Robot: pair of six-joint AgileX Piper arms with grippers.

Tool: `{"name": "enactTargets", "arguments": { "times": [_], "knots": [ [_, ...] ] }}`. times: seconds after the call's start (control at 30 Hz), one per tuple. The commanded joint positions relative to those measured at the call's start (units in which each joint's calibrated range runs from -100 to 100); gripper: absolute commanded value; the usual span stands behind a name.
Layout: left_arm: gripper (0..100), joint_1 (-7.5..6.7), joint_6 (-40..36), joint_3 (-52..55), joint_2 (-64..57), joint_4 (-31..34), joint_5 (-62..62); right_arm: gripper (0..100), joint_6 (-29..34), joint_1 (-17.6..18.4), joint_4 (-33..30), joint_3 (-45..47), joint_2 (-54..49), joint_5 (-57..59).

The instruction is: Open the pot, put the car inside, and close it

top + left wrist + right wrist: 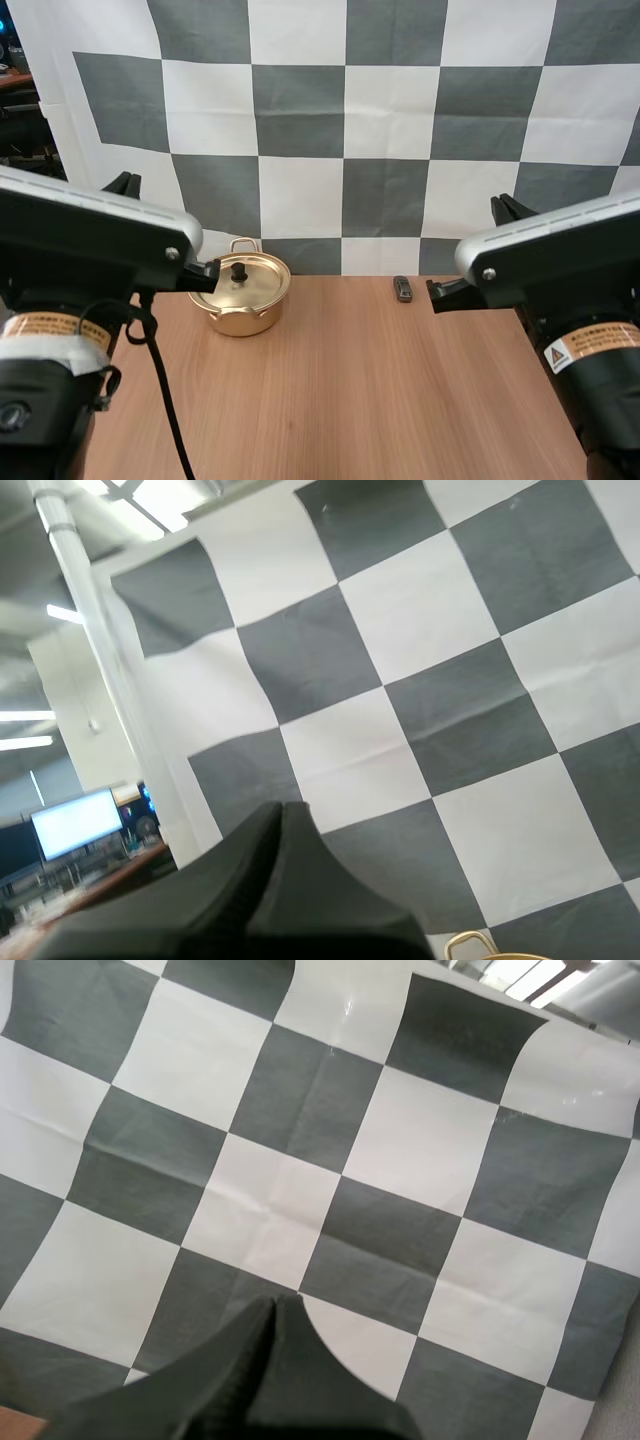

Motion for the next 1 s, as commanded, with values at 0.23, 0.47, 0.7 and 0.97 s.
{"name": "enactTargets", "arguments": {
  "times": [0.23, 0.47, 0.7, 0.97],
  "knots": [
    [0, -0.04, -0.72, -69.85, 36.57, -16.12, 65.28, 0, 0.01, 0.04, 10.42, -85.57, 46.32, 83.01],
    [0, -0.04, 10.40, -89.12, 54.36, -28.40, 91.18, 0, -4.09, 0.04, 11.27, -96.21, 60.84, 89.80],
    [0, -0.04, 11.02, -89.77, 65.91, -25.27, 91.18, 0, -5.33, 0.04, 11.27, -91.54, 66.76, 89.80],
    [0, -0.04, 11.09, -89.77, 74.80, -25.04, 91.18, 0, -5.33, 0.04, 11.77, -83.53, 71.88, 89.80]
  ]
}}
